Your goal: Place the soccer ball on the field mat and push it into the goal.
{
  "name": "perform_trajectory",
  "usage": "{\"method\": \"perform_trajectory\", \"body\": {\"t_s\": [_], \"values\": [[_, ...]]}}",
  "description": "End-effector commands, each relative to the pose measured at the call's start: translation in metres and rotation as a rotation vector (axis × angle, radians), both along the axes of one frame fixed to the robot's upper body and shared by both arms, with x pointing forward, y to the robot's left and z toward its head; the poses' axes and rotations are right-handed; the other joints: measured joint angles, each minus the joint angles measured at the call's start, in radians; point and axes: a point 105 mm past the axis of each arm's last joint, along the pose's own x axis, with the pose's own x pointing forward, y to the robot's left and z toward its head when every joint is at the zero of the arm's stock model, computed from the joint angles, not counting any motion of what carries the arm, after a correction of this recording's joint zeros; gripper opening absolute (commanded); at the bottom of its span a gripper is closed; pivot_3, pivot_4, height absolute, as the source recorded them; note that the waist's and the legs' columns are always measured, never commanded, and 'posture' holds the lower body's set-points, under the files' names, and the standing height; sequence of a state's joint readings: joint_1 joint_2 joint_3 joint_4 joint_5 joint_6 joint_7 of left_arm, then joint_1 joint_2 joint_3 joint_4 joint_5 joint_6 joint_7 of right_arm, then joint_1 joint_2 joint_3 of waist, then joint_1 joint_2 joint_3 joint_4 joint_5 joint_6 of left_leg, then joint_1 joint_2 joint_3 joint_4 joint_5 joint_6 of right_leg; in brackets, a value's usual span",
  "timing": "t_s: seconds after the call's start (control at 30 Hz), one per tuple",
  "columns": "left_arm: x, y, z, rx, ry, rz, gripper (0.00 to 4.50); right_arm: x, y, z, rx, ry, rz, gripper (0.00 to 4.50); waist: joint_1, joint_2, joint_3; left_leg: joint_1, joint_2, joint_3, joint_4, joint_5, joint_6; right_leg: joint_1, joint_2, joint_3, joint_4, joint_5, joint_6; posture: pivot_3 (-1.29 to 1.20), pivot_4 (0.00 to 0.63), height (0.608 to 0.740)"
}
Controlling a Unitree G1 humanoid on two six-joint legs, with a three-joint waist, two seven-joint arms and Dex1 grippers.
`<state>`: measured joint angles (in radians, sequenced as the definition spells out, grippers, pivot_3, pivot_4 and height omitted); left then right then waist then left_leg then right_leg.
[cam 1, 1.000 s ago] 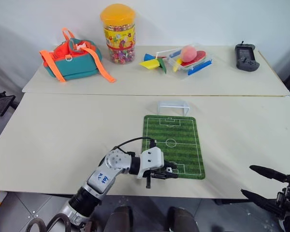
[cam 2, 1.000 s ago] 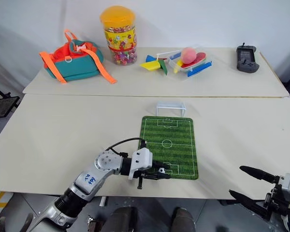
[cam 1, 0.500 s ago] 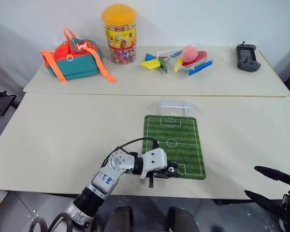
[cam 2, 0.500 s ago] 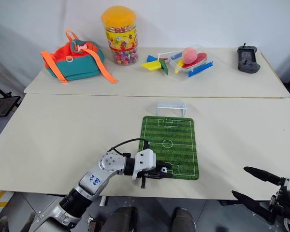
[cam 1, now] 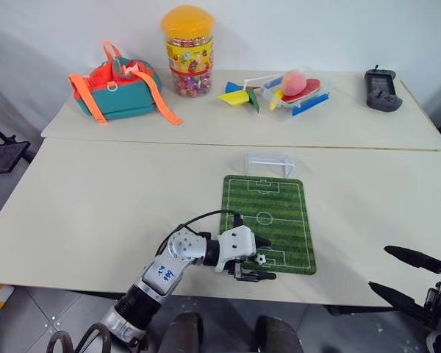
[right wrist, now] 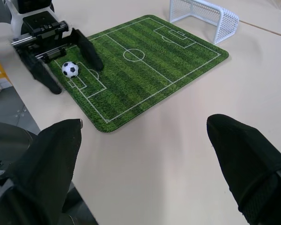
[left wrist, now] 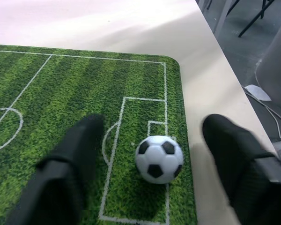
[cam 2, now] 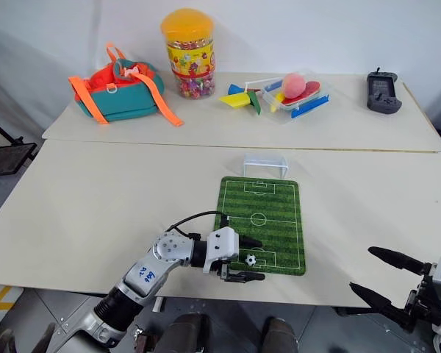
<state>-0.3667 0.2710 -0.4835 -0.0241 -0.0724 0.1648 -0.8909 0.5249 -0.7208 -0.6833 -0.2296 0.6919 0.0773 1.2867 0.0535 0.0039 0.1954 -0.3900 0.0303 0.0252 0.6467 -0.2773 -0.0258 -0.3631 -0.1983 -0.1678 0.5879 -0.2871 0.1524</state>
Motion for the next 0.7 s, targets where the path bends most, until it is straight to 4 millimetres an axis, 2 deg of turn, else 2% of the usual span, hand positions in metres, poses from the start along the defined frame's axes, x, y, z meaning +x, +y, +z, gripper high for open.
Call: {"method": "perform_trajectory", "body": {"t_s": [0.03, 0.1, 0.27, 0.3, 0.37, 0.47, 0.7], "values": [[0.0, -0.005, 0.019, -0.056, -0.072, -0.033, 4.46, 0.001, -0.003, 0.008, -0.022, -0.027, -0.011, 4.5, 0.0, 0.0, 0.0, 0.0, 0.0, 0.0, 0.0, 0.0, 0.0, 0.0, 0.0, 0.0, 0.0, 0.0, 0.0, 0.0, 0.15, 0.74], [0.001, -0.006, 0.026, -0.077, -0.098, -0.044, 4.46, 0.002, -0.004, 0.008, -0.022, -0.027, -0.013, 4.5, 0.0, 0.0, 0.0, 0.0, 0.0, 0.0, 0.001, 0.0, 0.0, 0.0, 0.0, 0.0, 0.0, 0.0, 0.0, 0.0, 0.15, 0.74], [-0.001, -0.005, 0.066, -0.207, -0.221, -0.085, 4.46, 0.005, -0.004, 0.009, -0.011, -0.035, -0.013, 4.5, 0.0, 0.0, 0.0, 0.0, 0.0, 0.0, 0.001, 0.0, 0.0, 0.0, 0.0, 0.0, 0.0, 0.0, 0.0, 0.0, 0.15, 0.74], [-0.003, -0.004, 0.071, -0.221, -0.23, -0.101, 4.28, 0.005, -0.003, 0.01, -0.003, -0.041, -0.007, 4.5, 0.0, 0.0, 0.0, 0.0, 0.0, 0.0, 0.001, 0.0, 0.0, 0.0, 0.0, 0.0, 0.0, 0.0, 0.0, 0.0, 0.15, 0.74], [-0.012, 0.001, 0.078, -0.248, -0.212, -0.146, 3.89, 0.001, 0.0, 0.011, 0.014, -0.053, 0.011, 4.5, 0.0, 0.0, 0.0, 0.0, 0.0, 0.0, 0.001, 0.0, -0.001, 0.0, 0.0, 0.001, 0.0, 0.0, 0.0, 0.0, 0.15, 0.74], [-0.03, 0.009, 0.073, -0.223, -0.143, -0.222, 2.97, -0.002, 0.001, 0.011, 0.013, -0.05, 0.009, 4.5, -0.001, 0.0, 0.0, 0.0, 0.0, 0.001, 0.0, 0.001, -0.002, 0.0, 0.0, 0.001, 0.001, 0.0, 0.0, 0.0, 0.15, 0.74], [-0.043, 0.017, 0.039, -0.09, -0.052, -0.291, 0.69, -0.006, 0.003, 0.008, 0.01, -0.043, -0.023, 4.5, 0.001, 0.0, 0.0, 0.001, 0.0, 0.003, 0.002, -0.002, 0.002, 0.0, 0.0, 0.005, 0.001, 0.0, 0.0, 0.0, 0.15, 0.74]]}}
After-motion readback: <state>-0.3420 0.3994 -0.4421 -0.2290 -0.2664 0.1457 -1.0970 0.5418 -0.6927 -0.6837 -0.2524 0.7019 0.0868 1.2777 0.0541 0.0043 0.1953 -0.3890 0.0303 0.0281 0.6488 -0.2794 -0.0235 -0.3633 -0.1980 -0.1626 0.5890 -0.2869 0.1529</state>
